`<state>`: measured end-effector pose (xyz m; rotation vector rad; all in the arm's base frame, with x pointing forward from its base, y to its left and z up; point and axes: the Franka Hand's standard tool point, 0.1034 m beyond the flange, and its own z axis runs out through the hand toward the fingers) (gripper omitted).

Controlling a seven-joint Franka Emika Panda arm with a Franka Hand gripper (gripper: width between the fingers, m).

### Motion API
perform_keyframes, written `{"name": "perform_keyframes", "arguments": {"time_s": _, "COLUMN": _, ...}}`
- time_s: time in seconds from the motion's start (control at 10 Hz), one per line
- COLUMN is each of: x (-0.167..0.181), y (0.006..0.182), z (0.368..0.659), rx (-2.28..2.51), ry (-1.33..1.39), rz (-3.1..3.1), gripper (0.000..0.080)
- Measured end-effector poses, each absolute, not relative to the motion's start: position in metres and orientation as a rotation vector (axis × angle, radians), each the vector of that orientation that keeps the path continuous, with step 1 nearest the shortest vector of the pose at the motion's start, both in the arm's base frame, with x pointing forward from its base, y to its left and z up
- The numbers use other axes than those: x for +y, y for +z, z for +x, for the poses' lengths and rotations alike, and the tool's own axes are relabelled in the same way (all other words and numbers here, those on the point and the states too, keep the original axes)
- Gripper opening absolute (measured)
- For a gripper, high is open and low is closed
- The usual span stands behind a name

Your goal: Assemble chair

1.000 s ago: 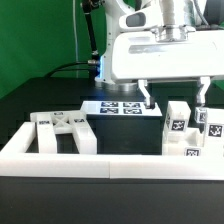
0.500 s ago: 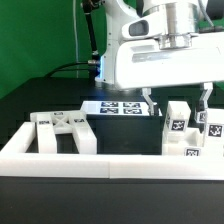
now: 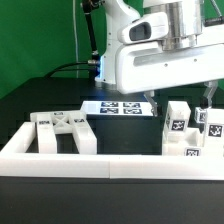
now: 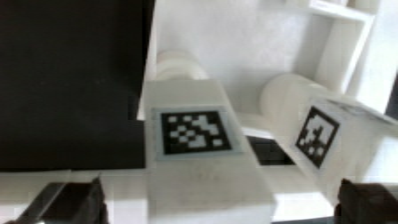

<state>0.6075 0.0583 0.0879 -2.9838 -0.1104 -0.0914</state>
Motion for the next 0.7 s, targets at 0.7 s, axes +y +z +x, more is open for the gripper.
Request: {"name": "perform_keyframes", "arguments": {"time_s": 0.7, "x": 0.045, "y": 0.089, "z": 0.61, "rx": -0.106, "ry": -0.105, "rz": -2.99, "gripper": 0.0399}}
